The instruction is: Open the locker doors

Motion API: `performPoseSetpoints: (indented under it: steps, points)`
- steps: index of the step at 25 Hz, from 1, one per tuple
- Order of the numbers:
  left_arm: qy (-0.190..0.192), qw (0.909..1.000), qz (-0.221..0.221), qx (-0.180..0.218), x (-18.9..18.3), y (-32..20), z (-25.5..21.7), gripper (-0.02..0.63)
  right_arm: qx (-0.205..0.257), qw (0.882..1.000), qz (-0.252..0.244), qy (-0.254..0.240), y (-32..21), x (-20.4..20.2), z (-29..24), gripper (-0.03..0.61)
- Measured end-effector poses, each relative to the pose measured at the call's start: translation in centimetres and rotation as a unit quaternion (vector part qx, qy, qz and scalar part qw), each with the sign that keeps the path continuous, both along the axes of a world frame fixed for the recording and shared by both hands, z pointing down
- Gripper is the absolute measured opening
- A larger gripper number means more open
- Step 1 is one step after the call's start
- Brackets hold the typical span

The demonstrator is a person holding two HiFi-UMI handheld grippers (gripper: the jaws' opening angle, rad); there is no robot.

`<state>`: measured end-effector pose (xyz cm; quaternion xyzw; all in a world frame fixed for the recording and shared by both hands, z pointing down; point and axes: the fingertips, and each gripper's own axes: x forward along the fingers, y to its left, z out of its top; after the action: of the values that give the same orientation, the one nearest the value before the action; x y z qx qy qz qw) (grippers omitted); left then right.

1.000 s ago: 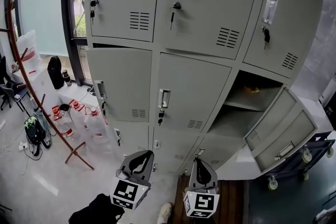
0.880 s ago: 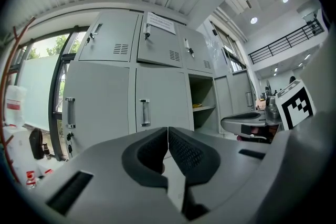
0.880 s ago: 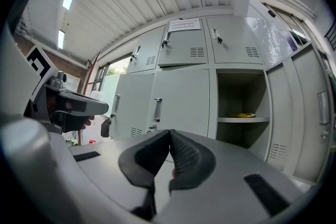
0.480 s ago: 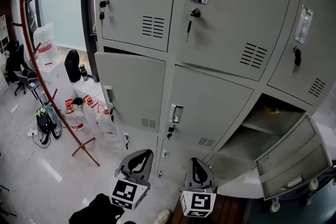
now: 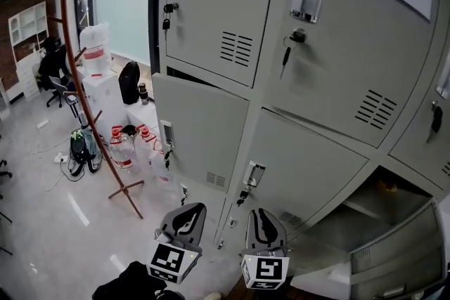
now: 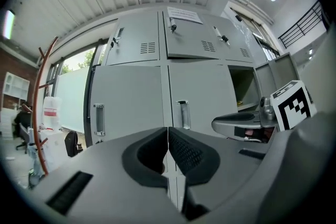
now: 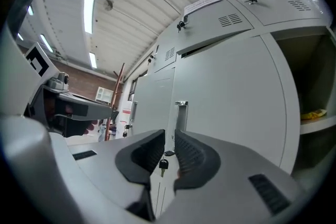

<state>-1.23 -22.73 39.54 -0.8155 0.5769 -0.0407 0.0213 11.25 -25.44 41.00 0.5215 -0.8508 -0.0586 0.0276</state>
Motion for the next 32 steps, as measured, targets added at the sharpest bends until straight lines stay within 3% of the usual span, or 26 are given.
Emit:
performPoseSetpoints:
  steps: [7,13,25,32]
  points:
    - [-0.001,0.999,-0.044,-0.002,-2.4,-0.8,0.2,0.025,-0.005,0.999,-0.044,0.0,-3.5,-2.7,0.1,0.13]
    - [0.005,0.9983,-0.058,-0.002,-3.9,-1.6,0.3,0.025,-0.005,0.999,-0.048,0.01,-5.6,-4.2,0.1,0.153]
    - [0.015,0.9994,-0.031,-0.005,-6.9,-4.0,0.2,0.025,-0.011,1.0,0.002,0.028,-9.4,-6.1,-0.3,0.19]
    - [0.018,0.9997,-0.018,-0.007,-8.8,-4.8,0.2,0.025,-0.015,0.999,0.042,0.028,-10.0,-5.9,-0.2,0.165]
